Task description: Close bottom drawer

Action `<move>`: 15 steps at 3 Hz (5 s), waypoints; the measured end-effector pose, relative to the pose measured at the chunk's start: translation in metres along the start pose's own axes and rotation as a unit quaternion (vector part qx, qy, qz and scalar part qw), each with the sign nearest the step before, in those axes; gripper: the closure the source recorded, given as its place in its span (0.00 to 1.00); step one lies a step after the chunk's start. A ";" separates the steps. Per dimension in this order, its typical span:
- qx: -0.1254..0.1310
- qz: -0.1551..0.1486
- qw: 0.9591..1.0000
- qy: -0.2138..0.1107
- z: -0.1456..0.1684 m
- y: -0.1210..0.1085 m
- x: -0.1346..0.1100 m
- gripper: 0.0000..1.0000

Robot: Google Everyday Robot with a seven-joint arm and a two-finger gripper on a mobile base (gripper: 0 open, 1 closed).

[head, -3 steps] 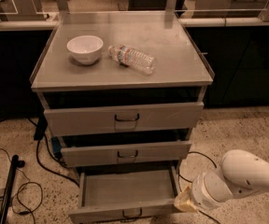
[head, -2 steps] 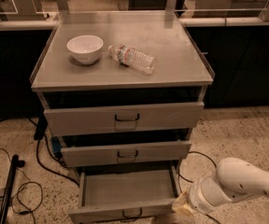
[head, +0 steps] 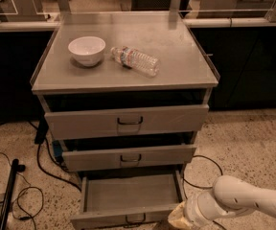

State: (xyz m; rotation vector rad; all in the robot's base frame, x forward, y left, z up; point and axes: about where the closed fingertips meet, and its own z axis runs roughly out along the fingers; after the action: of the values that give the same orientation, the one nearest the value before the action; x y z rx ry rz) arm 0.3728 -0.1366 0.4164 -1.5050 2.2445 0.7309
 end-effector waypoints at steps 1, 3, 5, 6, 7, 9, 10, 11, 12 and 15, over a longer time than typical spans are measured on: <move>0.004 -0.034 0.999 -0.009 0.018 -0.007 0.002 1.00; 0.025 -0.044 0.999 0.003 0.028 -0.017 0.004 1.00; 0.050 0.009 0.999 0.000 0.070 -0.058 0.041 1.00; 0.050 0.011 0.999 -0.010 0.099 -0.072 0.058 1.00; 0.035 -0.015 0.999 -0.021 0.132 -0.075 0.066 1.00; 0.005 -0.051 0.999 -0.018 0.188 -0.079 0.082 1.00; 0.004 -0.052 0.999 -0.018 0.191 -0.080 0.082 0.85; 0.004 -0.052 0.999 -0.018 0.191 -0.080 0.082 0.61; 0.004 -0.052 0.999 -0.018 0.191 -0.080 0.082 0.37; 0.006 -0.057 0.998 -0.009 0.220 -0.096 0.077 0.17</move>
Offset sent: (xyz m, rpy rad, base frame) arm 0.0261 -0.0061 -0.0076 -0.0658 -0.1705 0.0486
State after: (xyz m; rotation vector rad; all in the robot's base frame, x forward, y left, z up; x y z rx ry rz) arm 0.4315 -0.0945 0.1748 -1.6001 2.1264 0.6928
